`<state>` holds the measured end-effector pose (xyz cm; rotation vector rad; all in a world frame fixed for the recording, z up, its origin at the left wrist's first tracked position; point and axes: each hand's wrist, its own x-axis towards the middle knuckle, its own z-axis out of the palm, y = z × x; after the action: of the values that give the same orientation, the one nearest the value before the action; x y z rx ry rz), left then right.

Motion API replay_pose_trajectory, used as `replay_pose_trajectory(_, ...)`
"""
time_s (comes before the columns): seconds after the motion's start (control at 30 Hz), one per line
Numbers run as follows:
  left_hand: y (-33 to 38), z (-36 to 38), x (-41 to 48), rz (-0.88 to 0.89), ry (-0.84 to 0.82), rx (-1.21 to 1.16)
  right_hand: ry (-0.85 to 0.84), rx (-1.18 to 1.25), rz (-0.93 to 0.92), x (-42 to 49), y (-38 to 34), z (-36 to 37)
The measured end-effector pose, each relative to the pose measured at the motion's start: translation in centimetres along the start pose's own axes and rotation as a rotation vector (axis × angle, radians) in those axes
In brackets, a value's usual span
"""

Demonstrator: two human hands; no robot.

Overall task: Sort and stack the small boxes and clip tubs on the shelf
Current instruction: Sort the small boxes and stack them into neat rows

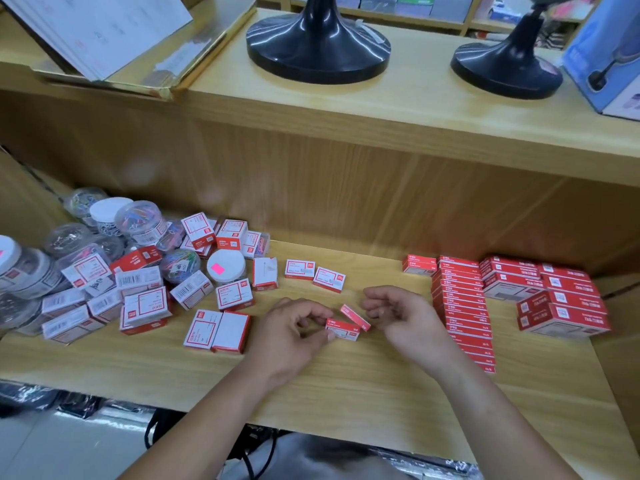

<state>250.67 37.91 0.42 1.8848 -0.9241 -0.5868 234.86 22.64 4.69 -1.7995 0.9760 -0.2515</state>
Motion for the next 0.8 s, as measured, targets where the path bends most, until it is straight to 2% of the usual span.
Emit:
replay_pose_trajectory(0.17, 0.7, 0.2, 0.0, 0.025, 0.024, 0.026, -0.131, -0.068, -0.031, -0.6, 0.4, 0.3)
replay_pose_trajectory(0.33, 0.7, 0.3, 0.0, 0.084, 0.011, 0.066, -0.014, 0.046, 0.050, 0.1, 0.0, 0.2)
replay_pose_trajectory(0.53, 0.7, 0.5, 0.1, 0.050, 0.036, 0.049, -0.058, 0.022, 0.053, 0.0, -0.9, -0.3)
replay_pose_trajectory(0.8, 0.8, 0.9, 0.2, 0.007, 0.051, 0.085, -0.141, -0.102, -0.067, -0.4, -0.2, 0.1)
